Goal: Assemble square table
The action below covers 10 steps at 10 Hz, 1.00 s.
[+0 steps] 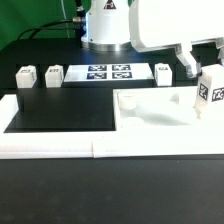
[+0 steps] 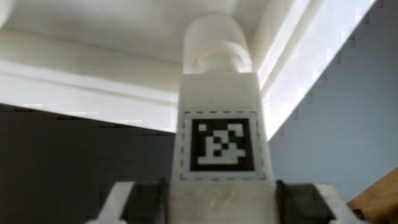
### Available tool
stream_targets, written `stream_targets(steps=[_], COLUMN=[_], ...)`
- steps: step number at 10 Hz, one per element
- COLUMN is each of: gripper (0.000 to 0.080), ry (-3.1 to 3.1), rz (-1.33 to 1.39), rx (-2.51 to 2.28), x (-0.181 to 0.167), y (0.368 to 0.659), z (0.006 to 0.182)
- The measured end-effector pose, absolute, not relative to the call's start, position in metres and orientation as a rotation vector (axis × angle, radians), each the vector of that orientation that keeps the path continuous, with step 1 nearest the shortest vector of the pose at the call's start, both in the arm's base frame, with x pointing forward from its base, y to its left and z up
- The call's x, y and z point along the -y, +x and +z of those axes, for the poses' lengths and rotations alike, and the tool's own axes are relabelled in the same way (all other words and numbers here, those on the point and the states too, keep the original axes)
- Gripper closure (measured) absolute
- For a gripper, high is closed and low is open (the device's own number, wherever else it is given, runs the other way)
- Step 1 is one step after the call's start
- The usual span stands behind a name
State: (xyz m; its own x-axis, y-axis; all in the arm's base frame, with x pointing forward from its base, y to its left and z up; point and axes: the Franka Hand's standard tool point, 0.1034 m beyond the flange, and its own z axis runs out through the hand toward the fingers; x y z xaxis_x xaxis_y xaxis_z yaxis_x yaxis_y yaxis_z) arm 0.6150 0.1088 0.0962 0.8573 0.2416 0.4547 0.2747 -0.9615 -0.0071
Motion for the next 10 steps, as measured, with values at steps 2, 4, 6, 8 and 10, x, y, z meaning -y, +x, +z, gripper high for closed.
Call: stream_targets(steps=[2, 4, 6, 8, 10], gripper=[0.0507, 0.0507, 0.0507, 0.0257, 0.0157], ry=[-2.957, -2.949, -2.949, -2.949, -2.949], rz=[-0.713, -0.752, -0.752, -0.752, -0.752], rx=[0.412, 0.412, 0.412, 0.413, 0.413], x=[-0.1096, -0.1109, -0.1107, -0.1107, -0.1107], y=[0.6127, 0.6126, 0.6127, 0.6127, 0.6127], z=[0.0916, 0.0897, 0.0897, 0.0897, 0.0897])
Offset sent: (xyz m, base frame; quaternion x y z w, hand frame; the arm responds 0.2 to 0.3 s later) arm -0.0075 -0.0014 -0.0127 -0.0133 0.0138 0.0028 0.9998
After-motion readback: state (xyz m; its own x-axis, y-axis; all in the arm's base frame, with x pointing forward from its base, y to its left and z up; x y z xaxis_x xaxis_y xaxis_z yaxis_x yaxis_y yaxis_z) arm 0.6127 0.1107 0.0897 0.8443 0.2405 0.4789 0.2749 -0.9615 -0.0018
